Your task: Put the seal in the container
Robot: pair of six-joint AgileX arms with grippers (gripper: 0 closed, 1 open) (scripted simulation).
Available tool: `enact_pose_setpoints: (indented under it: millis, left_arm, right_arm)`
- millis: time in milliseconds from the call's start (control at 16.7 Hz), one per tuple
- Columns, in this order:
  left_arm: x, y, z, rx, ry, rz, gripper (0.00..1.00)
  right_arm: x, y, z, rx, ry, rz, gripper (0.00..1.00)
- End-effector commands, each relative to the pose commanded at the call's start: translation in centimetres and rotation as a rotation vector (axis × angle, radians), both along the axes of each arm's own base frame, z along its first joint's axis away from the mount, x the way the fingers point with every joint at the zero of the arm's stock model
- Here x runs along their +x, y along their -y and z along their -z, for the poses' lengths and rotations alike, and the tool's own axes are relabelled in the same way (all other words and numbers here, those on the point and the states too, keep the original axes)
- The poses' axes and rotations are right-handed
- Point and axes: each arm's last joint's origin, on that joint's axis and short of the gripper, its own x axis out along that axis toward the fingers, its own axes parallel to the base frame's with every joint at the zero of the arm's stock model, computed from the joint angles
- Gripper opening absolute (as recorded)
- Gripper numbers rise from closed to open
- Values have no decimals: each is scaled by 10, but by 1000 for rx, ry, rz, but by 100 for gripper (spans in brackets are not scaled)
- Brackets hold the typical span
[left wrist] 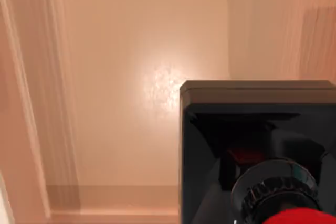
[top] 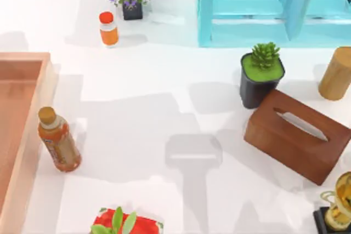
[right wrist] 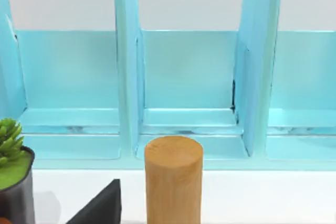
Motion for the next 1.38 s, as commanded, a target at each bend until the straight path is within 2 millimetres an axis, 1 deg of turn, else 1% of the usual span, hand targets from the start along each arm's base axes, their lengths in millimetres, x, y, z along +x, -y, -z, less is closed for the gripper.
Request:
enact_pose_setpoints:
  millis: [60, 180, 540, 660, 840, 960, 1080, 1260, 1380]
  left_arm:
    - [-7, -9, -2, -1, 0, 0, 0]
    - [-13, -18, -5, -3, 1, 1, 0]
    - [-13, -18, -2, 0, 6, 4, 0]
    - [-12, -18, 10, 2, 13, 3, 0]
    - [-14, -18, 42, -3, -3, 2, 0]
    - [-16, -18, 55, -2, 1, 1, 0]
    - [-17, -19, 60, -3, 1, 1, 0]
    - [-17, -19, 60, -3, 1, 1, 0]
    - [-17, -19, 60, -3, 1, 1, 15]
  right_arm:
    - [0, 0, 0, 0, 0, 0, 100]
    - [0, 0, 0, 0, 0, 0, 100]
    - [0, 0, 0, 0, 0, 0, 100]
    - [0, 0, 0, 0, 0, 0, 100]
    - [0, 0, 0, 0, 0, 0, 100]
    - [0, 0, 0, 0, 0, 0, 100]
    - [0, 0, 0, 0, 0, 0, 100]
    - [0, 0, 0, 0, 0, 0, 100]
    - [0, 0, 0, 0, 0, 0, 100]
